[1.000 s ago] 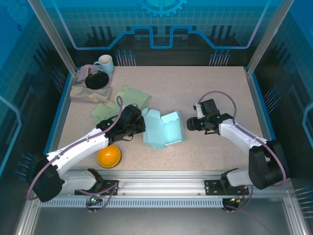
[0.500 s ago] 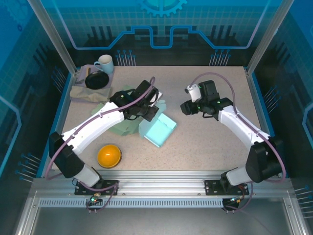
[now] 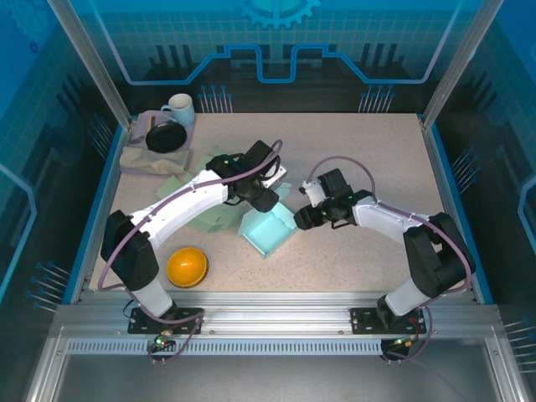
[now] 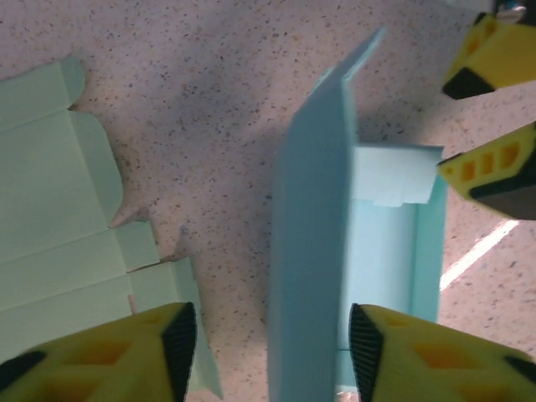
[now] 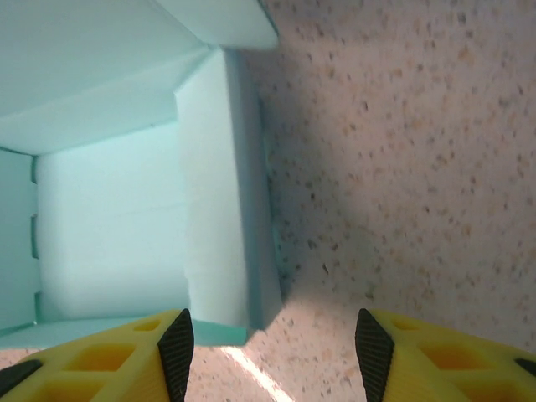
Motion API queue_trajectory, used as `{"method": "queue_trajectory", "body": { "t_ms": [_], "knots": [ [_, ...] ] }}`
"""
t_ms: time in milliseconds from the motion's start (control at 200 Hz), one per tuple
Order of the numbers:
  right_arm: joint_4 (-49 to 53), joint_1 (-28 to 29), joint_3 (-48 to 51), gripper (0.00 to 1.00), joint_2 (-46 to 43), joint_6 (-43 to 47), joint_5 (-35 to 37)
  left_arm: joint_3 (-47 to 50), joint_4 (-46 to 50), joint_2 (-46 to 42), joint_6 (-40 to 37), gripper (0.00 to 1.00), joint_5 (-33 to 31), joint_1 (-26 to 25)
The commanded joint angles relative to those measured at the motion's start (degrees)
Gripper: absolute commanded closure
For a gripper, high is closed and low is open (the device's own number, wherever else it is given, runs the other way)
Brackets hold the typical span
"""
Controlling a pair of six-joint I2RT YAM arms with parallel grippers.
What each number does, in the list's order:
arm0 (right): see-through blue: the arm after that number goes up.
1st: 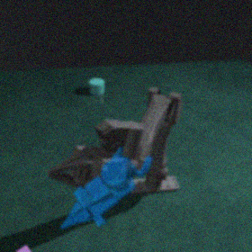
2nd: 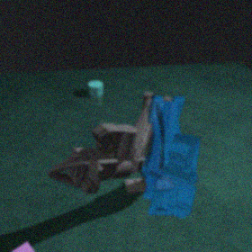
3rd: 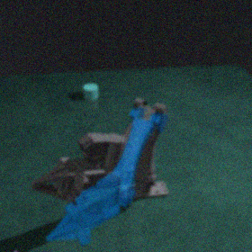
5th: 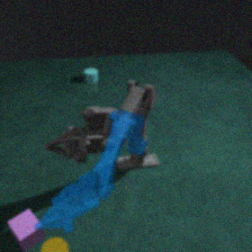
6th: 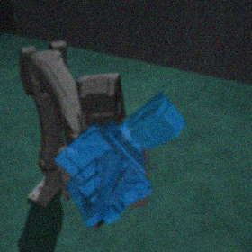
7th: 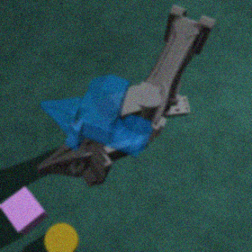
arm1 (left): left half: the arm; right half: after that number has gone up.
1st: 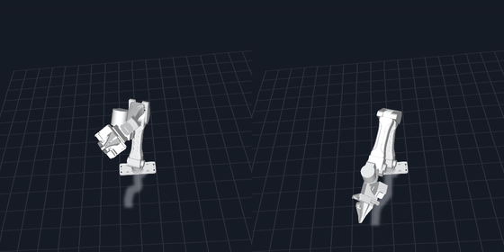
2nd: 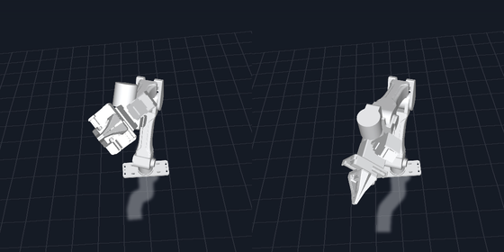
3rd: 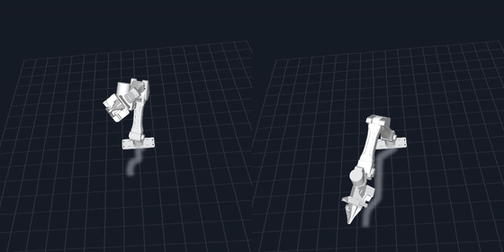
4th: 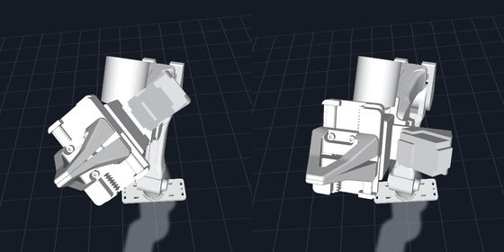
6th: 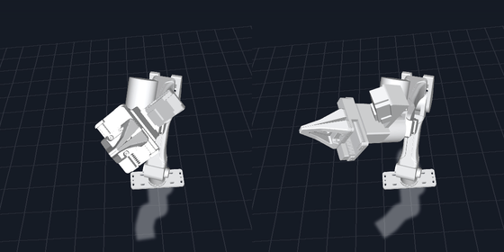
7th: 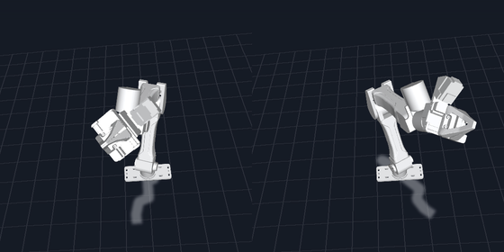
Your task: Fold the paper box
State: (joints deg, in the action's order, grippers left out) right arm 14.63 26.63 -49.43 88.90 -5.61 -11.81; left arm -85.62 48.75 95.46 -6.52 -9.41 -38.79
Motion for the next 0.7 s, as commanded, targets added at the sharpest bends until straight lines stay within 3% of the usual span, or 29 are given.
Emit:
{"method": "queue_trajectory", "body": {
  "t_ms": [0,170,390,470,605,695],
  "knots": [
    [-1.97,0.64,0.11,0.44,-3.12,-1.08,1.21,4.79,-2.79,-5.82,2.66,0.37,0.77,0.66],
    [-0.14,1.79,-0.62,0.44,-3.6,1.42,3.11,14.47,-9.59,-13.02,6.01,0.31,5.29,0.99],
    [-1.19,4.19,-2.96,0.44,-3.23,3.99,4.18,18.26,-13.38,-11.77,7.48,0.38,5.41,1.92],
    [-1.56,4.44,-4.12,0.44,-1.8,4.92,4.8,17.74,-14.02,-11.58,7.08,0.52,6.3,2.05],
    [-1.3,4.81,-6.64,0.45,1.25,7.23,4.89,16.93,-14.67,-10.83,6.4,0.84,8.0,2.14],
    [-0.27,5.1,-8.14,0.45,3.23,9.36,5.47,16.08,-14.49,-9.92,6.33,0.91,8.34,2.33]
  ]
}}
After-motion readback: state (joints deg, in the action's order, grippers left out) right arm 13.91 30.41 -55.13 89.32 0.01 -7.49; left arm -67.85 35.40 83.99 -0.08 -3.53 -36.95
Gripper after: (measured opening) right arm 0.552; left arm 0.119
